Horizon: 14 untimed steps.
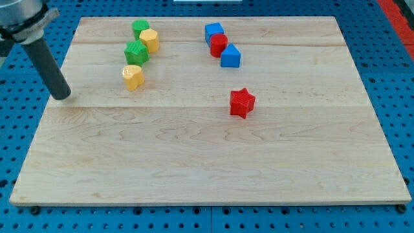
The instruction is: Push the yellow heart into the green star
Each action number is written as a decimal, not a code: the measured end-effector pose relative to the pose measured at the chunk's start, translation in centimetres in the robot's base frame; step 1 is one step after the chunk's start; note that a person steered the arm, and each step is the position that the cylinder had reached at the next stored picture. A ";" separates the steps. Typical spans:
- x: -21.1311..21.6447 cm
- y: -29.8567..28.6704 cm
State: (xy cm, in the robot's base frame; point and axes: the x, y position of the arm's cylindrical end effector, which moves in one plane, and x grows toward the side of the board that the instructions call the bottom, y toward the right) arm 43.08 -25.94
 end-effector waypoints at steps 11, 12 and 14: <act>-4.4 11.6; -4.7 11.6; -5.1 11.6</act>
State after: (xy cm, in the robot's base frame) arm 37.98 -14.35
